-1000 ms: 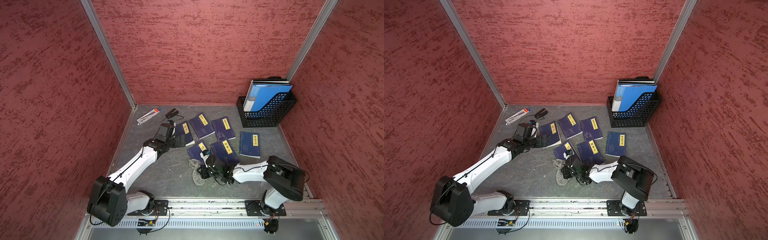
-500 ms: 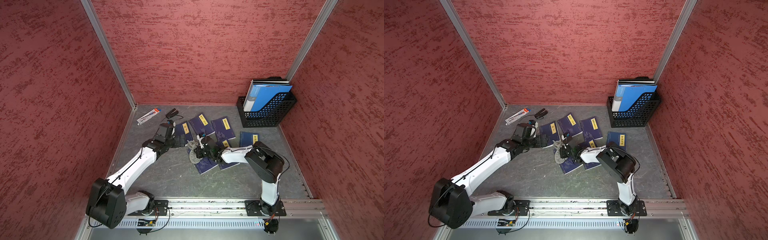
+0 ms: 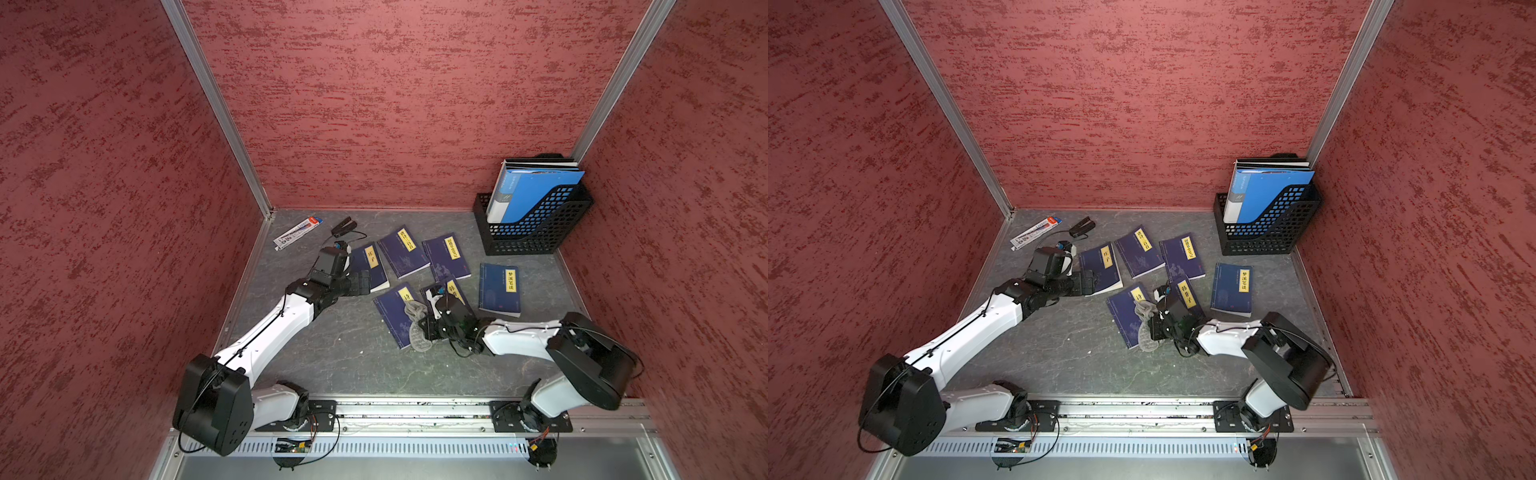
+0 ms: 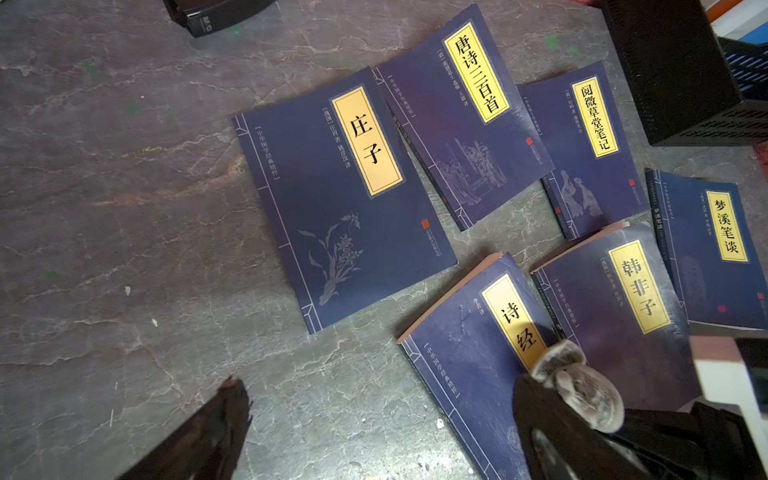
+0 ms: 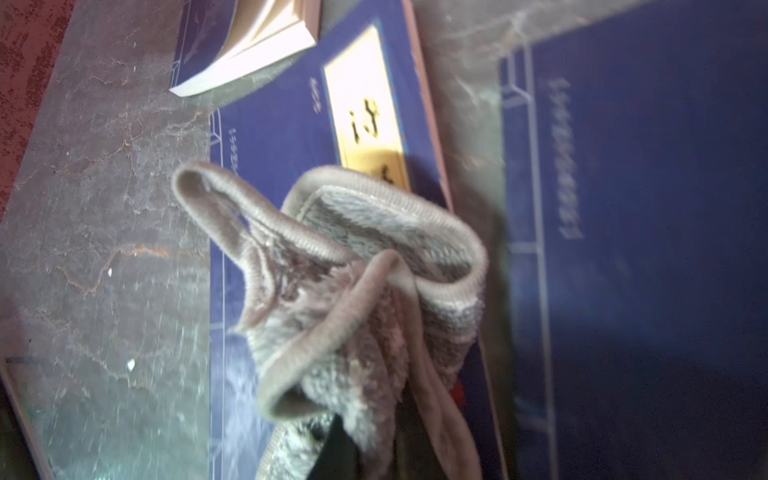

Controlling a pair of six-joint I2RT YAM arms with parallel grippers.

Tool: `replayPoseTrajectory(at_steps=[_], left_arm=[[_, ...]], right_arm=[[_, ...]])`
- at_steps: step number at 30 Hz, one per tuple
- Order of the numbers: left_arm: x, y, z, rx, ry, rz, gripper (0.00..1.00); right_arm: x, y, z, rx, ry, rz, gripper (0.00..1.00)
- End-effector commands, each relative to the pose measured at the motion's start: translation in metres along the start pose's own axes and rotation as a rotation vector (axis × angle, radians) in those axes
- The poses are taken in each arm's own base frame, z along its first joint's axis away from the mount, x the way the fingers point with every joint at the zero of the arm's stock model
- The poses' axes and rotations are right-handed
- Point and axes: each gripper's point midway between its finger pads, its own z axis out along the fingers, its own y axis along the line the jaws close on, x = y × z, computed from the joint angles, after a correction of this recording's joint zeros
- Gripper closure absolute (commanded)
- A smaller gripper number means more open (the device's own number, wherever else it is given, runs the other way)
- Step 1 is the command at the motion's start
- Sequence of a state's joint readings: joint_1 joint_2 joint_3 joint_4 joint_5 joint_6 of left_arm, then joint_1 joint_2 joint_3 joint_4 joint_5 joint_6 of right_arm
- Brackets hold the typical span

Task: Wipe the cover of the book
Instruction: Wipe the dirt from the cover of the book.

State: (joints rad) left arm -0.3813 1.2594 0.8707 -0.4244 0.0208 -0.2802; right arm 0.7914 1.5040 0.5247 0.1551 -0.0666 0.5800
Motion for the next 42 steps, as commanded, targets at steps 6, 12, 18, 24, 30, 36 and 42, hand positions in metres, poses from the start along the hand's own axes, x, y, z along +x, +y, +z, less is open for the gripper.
replayPoseTrajectory(at_steps=[6, 12, 18, 24, 30, 36, 42], left_arm=[[0.002, -0.002, 0.008, 0.015, 0.007, 0.001, 0.00], [-0.001, -0.003, -0.002, 0.022, -0.011, -0.007, 0.00], [-0.001, -0.002, -0.008, 0.020, -0.022, -0.006, 0.00], [-0.002, -0.002, -0.005, 0.020, -0.020, 0.000, 0.00], [-0.001, -0.003, 0.004, 0.022, -0.003, 0.001, 0.00], [0.000, -0.003, 0.005, 0.024, 0.002, 0.002, 0.00], [0.001, -0.004, 0.003, 0.028, 0.002, -0.005, 0.00]], right_arm=[[0.031, -0.043, 0.024, 0.205, 0.163, -0.011, 0.88], [-0.022, -0.031, 0.075, 0.205, 0.128, -0.048, 0.89], [-0.026, -0.031, 0.071, 0.215, 0.134, -0.056, 0.89], [0.035, -0.047, 0.024, 0.231, 0.219, -0.015, 0.88], [0.076, -0.054, -0.006, 0.229, 0.259, 0.045, 0.88], [0.075, -0.044, -0.005, 0.189, 0.243, 0.045, 0.88], [0.038, -0.037, 0.029, 0.188, 0.176, -0.027, 0.88]])
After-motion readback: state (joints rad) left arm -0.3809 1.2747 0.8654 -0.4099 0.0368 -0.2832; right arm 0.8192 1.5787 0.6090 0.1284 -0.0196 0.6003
